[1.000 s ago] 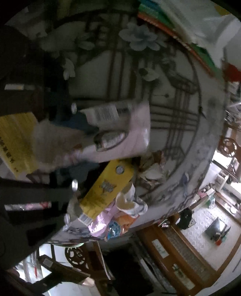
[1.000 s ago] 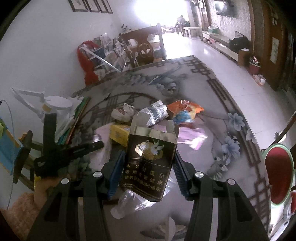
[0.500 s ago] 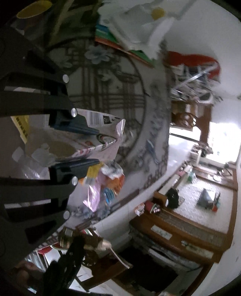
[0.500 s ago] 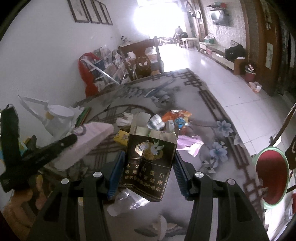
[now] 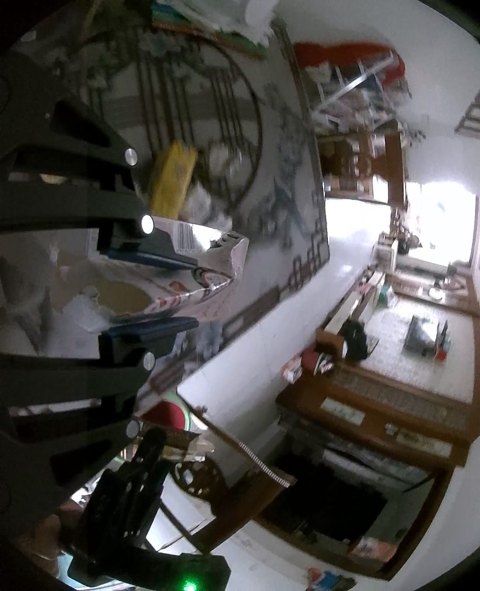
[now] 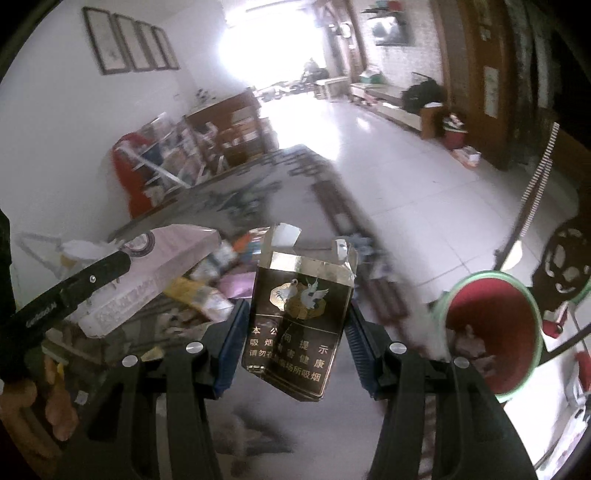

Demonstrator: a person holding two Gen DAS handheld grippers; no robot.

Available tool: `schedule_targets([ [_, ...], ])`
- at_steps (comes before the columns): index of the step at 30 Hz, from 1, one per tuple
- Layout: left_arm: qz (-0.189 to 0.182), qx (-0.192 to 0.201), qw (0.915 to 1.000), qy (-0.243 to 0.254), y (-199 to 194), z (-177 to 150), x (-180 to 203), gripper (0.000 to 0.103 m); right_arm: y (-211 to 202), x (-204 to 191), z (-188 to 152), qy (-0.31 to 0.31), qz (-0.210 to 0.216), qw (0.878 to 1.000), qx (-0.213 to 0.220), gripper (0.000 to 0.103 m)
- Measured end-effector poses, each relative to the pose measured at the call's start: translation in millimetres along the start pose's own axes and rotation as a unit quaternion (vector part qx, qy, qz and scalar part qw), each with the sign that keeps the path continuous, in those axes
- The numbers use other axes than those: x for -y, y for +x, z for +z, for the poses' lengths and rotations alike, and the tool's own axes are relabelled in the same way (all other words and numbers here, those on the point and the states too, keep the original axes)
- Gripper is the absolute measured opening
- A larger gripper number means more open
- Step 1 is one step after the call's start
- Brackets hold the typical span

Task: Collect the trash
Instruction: 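Carry the cigarette box and pink-white bag over the red bin, open both tools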

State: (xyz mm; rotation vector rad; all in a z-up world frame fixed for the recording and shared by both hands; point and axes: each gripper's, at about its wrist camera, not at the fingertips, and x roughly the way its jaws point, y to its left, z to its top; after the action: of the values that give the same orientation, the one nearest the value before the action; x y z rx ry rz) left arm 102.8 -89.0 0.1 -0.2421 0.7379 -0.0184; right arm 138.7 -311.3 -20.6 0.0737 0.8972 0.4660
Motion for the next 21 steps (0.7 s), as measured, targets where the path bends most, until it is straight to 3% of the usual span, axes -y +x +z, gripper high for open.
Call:
schedule_targets([
  [11, -0.060, -0.032, 0.9968, 0.041, 59, 5, 109, 0.025, -22, 119, 9, 0.056, -0.039, 0.998, 0.005, 0.050],
  [21, -0.151, -0.102, 0.9798, 0.081, 132, -15, 215, 0.026, -31, 222, -7, 0.115, -0.074, 0.990, -0.019, 0.052],
])
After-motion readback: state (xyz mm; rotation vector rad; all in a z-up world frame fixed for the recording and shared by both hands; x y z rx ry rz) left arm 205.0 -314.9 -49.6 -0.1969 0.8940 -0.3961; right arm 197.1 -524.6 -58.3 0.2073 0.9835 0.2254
